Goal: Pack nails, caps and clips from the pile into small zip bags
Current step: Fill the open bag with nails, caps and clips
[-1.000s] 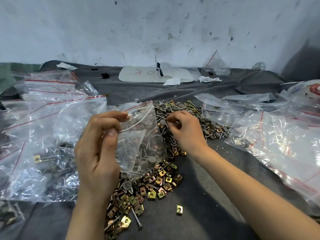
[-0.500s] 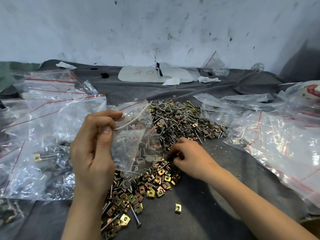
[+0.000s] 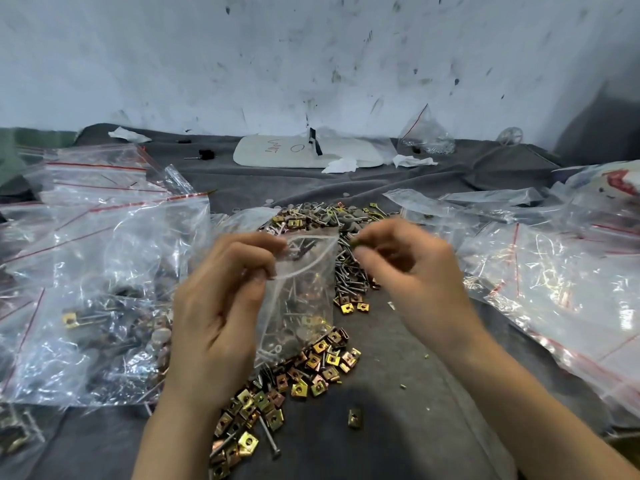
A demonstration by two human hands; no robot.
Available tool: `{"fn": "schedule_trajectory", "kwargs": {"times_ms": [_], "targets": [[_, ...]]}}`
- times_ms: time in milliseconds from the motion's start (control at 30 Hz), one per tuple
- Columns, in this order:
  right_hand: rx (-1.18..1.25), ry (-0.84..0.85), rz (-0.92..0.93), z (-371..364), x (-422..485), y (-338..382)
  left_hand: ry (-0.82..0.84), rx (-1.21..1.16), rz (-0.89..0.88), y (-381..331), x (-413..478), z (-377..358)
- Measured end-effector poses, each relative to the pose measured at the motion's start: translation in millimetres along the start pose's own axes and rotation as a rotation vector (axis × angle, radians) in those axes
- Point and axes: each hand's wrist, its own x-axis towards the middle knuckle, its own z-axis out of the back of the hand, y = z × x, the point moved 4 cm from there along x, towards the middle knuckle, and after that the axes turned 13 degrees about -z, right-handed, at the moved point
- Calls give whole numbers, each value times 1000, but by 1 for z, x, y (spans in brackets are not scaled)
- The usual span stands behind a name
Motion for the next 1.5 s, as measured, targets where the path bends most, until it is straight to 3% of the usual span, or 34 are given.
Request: {"fn": "schedule_trajectory", "kwargs": {"times_ms": [67, 167, 267, 400, 467, 533, 667, 800, 900, 967, 1033, 1100, 1167, 1267, 1400, 1500], "targets": [[4, -25, 193, 7, -4, 38, 62, -7, -25, -5, 1, -8], [-267, 19, 303, 2, -9, 63, 86, 7, -65, -9, 2, -13], [-288, 37, 227, 8, -7, 54, 67, -11, -58, -9, 1, -13], [-22, -178, 48, 29, 0, 22, 17, -6, -27, -6, 0, -7], [-170, -122, -68, 20, 1, -3, -5, -4, -25, -5, 0, -5], [-361, 60, -187, 0, -3, -32, -14, -2, -17, -4, 0, -3], [-585, 238, -285, -30, -16, -75, -11, 10, -11, -6, 1, -3], [-611, 222, -288, -33, -19, -80, 12, 10, -11, -6, 1, -5], [-357, 58, -269, -17, -16, -56, 26, 11, -22, -7, 1, -7], [-97, -66, -171, 1, -13, -24, 39, 17, -32, -7, 1, -8], [22, -105, 41, 14, -12, 17, 61, 18, -40, -8, 2, -11], [-23, -81, 219, 17, -12, 50, 78, 24, -49, -9, 2, -14], [-164, -22, 269, 11, -9, 63, 81, 24, -57, -11, 2, -16], [-219, 13, 222, 10, -7, 55, 76, 22, -62, -11, 2, -17], [-62, -132, 20, 16, -14, 18, 47, 29, -38, -8, 0, -14], [-379, 83, -223, -13, -24, -31, 32, 15, -39, -7, 0, -13]]}}
